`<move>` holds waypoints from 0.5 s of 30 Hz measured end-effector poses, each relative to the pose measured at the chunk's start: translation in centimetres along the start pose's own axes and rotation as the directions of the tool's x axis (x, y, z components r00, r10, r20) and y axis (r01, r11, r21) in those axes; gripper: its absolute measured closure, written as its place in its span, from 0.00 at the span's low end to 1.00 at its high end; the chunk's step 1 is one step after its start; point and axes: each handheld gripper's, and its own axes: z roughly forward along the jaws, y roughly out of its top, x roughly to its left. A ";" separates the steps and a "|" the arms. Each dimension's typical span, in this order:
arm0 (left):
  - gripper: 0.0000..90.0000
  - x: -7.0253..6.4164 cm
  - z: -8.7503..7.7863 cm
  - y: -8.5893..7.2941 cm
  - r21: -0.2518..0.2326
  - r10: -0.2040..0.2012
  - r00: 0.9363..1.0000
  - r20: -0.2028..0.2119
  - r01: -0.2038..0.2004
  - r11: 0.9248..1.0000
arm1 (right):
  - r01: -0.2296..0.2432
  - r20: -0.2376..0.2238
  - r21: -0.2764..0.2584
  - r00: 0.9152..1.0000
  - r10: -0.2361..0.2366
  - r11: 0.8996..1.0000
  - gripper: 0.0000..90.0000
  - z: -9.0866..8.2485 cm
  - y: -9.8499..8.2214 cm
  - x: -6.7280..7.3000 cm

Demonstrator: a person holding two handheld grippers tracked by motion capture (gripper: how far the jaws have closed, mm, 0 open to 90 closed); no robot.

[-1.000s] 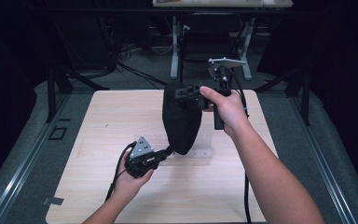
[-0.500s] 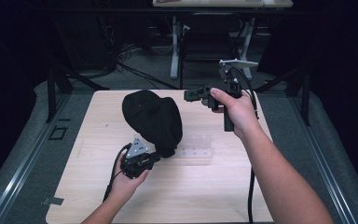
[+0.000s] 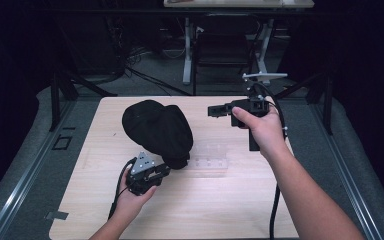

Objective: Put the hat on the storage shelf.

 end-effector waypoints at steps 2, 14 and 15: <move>0.75 0.1 -0.2 -0.1 -0.003 -0.004 1.000 -0.008 0.004 1.000 | 0.014 0.027 -0.004 1.000 -0.014 1.000 0.80 -0.2 -0.4 -0.1; 0.49 1.0 -2.0 -0.8 -0.027 -0.014 0.999 -0.034 0.013 1.000 | 0.171 0.200 -0.026 0.966 -0.162 0.985 0.75 -0.7 -4.3 -1.0; 0.49 1.1 -2.1 -0.9 -0.023 -0.010 0.999 -0.038 0.009 1.000 | 0.175 0.207 -0.028 0.964 -0.165 0.984 0.75 -0.7 -4.7 -1.2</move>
